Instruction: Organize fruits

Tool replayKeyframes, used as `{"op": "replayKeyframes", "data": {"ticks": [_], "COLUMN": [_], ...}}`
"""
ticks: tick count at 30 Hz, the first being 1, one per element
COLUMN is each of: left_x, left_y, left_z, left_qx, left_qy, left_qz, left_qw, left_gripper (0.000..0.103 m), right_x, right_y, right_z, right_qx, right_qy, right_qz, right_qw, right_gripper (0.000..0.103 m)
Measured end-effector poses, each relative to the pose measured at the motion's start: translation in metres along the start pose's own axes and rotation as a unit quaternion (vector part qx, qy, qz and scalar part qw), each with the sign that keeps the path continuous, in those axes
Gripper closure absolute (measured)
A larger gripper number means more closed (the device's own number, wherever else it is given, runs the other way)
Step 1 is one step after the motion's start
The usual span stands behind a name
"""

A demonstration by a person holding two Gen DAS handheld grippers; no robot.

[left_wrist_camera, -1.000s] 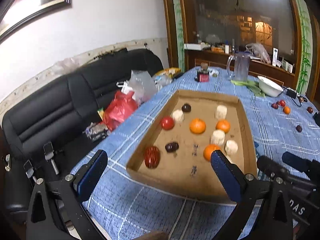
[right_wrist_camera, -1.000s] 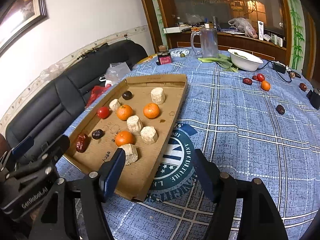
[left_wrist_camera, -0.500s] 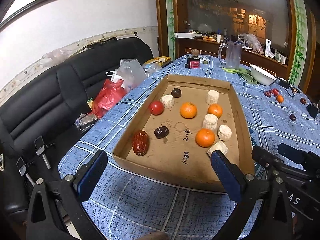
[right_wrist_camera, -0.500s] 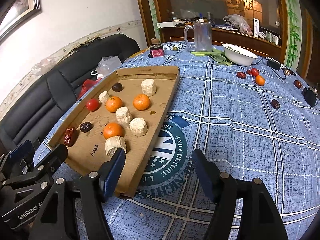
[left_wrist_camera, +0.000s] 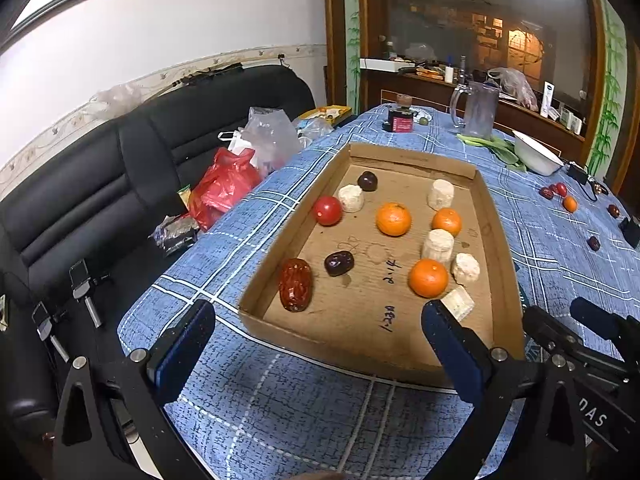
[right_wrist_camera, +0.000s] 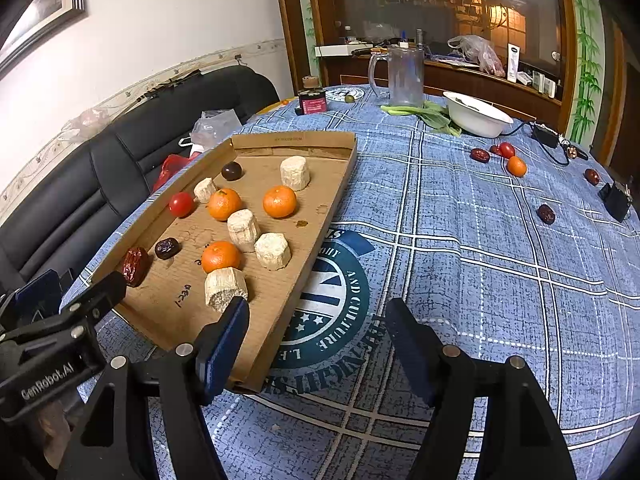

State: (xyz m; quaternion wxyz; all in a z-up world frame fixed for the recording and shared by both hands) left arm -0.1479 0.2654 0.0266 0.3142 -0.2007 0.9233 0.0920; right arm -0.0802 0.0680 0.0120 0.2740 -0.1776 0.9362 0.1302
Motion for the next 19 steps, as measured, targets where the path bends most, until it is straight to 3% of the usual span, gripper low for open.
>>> {"op": "replayKeyframes", "data": {"ticks": [14,19], "left_x": [0.0002,-0.0015], "left_y": [0.0064,0.0064], "left_z": [0.003,0.0041], "left_qx": [0.006,-0.008], "left_qy": [0.004,0.007], "left_qz": [-0.011,-0.011], "left_qw": [0.9999,0.9999], "left_gripper": [0.0,0.0], "right_x": [0.0028,0.0009], "right_y": [0.005,0.0027], "right_z": [0.002,-0.0006], "right_qx": [-0.003,-0.008], "right_qy": [0.006,0.004], "right_qz": [-0.009,-0.002], "right_qw": [1.0,1.0], "right_gripper": [0.028,0.028]}}
Point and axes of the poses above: each gripper's, at about its wrist camera, not at the fingertips, and z roughly the way its jaws point, y to its left, x to its underside, the point moved 7 cm from there along z, roughly the way its jaws point, and after that the axes turned 10 degrees about y, right-handed, at the moved point
